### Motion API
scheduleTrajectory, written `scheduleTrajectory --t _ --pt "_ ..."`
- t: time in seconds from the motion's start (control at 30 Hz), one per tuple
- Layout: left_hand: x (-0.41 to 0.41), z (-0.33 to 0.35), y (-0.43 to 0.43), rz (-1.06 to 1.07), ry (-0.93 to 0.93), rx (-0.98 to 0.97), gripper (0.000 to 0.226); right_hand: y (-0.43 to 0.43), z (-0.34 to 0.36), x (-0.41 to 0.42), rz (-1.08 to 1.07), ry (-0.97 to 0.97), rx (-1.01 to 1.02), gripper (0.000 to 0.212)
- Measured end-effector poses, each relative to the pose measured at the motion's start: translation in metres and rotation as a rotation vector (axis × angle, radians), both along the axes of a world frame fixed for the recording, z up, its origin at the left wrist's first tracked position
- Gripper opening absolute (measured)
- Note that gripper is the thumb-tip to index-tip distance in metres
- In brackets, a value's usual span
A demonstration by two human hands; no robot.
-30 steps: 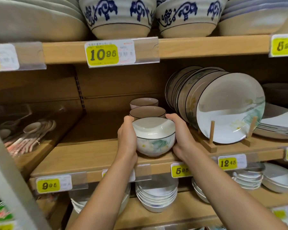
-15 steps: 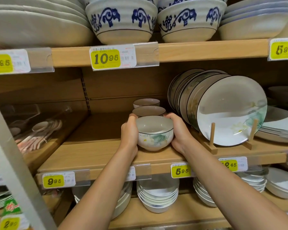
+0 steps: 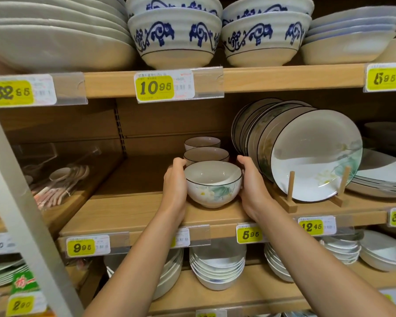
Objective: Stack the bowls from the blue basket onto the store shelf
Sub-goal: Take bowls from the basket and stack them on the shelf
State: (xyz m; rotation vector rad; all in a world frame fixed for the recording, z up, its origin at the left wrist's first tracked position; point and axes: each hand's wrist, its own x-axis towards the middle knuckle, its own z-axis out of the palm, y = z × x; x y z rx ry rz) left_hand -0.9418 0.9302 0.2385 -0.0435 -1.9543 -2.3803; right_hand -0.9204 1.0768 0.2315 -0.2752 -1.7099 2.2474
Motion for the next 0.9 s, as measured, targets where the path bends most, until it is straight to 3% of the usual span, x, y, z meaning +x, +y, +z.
scheduleTrajectory --t 0.07,0.13,0.27,0.37,0.43,0.6,0.9 --pt "0.010 0.001 -0.005 -0.003 0.050 0.023 0.014 -0.001 -0.002 0.008 -0.026 0.026 0.010 0.016" --pt "0.023 0.000 -0.008 -0.021 0.087 0.039 0.016 -0.002 -0.003 0.022 -0.052 0.037 0.033 0.012" --pt "0.060 0.000 -0.017 -0.021 0.084 0.034 0.017 -0.003 -0.007 0.056 -0.085 0.053 0.020 0.052" --pt "0.102 -0.007 -0.025 0.012 0.053 -0.007 0.046 -0.006 -0.010 0.089 -0.091 0.084 0.008 0.060" --pt "0.135 -0.013 -0.032 0.069 0.054 -0.017 0.048 -0.009 -0.014 0.110 -0.085 0.114 0.037 0.055" --pt "0.217 -0.040 -0.053 0.255 0.033 0.008 0.029 -0.024 -0.044 0.171 0.031 0.131 0.055 0.020" --pt "0.334 -0.101 -0.144 0.485 -0.147 0.008 0.027 -0.124 -0.109 0.249 0.405 -0.101 -0.011 0.023"
